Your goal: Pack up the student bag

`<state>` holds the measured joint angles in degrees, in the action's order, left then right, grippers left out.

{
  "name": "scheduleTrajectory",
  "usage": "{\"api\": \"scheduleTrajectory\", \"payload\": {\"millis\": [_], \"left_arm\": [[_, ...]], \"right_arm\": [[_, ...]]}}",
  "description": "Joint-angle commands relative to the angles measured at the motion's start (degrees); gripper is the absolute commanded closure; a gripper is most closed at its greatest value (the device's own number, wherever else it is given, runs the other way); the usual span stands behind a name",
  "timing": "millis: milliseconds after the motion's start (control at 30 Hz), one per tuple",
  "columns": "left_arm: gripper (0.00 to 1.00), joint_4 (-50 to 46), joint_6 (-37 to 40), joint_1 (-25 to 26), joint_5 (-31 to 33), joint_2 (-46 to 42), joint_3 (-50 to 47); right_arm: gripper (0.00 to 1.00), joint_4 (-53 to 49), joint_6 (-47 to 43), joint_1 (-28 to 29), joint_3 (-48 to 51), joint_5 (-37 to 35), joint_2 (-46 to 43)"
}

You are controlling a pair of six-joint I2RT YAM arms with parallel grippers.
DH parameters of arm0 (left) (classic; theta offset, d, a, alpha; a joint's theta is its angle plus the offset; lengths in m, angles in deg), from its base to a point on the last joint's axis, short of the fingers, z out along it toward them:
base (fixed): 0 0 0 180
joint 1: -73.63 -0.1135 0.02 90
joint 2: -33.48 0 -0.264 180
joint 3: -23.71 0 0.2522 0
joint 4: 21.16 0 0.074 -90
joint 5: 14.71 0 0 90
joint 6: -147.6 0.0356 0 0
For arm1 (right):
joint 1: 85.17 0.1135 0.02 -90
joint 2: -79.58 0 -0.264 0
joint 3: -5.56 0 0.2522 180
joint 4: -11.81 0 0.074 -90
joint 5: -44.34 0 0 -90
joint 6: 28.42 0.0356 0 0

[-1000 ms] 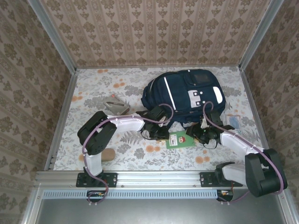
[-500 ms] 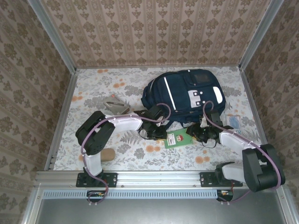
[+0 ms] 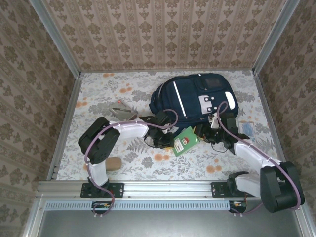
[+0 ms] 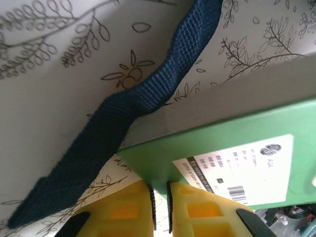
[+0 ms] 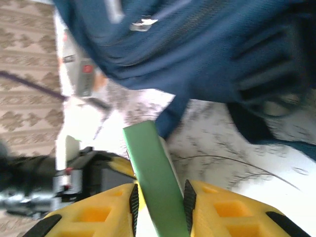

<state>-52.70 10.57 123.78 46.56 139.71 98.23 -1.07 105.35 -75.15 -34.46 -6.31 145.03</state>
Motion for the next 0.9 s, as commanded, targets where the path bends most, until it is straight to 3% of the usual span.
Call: {"api": "scheduleTrajectory", "payload": {"millis": [0,167,300,433,567,667,767,867], "left_arm": [[0.86,6.97,2.17,1.76,-0.67,3.35,-0.37],[0.86,6.28,2.80,1.15,-0.36,3.20,-0.54],[0.86,6.15,3.05,0.84,-0.14,2.76,-0.40],[0.85,5.63,3.32,0.87,-0.18,2.57,0.11],[0.82,4.75,3.57,0.86,0.41,1.13,0.40],[0.73,3.69,3.51,0.35,1.07,-1.30,0.33],[0.54,3.34,2.70,-1.04,2.29,-5.77,-0.73],[0.42,5.58,0.68,-3.34,2.23,-11.42,-2.68]], "right_arm": [[0.69,-5.74,-2.29,3.25,-0.83,11.71,2.01],[0.70,-5.22,-1.46,4.54,-1.20,13.44,4.27],[0.67,-13.38,-5.20,4.81,-3.31,8.40,1.17],[0.75,-21.49,-8.53,4.79,-6.00,1.00,-1.62],[0.90,-25.51,-10.48,4.74,-7.90,-3.44,-3.76],[1.00,-26.47,-10.90,4.37,-9.06,-4.13,-4.70],[1.00,-25.72,-9.45,2.91,-9.89,-4.10,-6.47],[1.00,-23.37,-6.98,0.83,-11.06,-2.79,-8.24]]}}
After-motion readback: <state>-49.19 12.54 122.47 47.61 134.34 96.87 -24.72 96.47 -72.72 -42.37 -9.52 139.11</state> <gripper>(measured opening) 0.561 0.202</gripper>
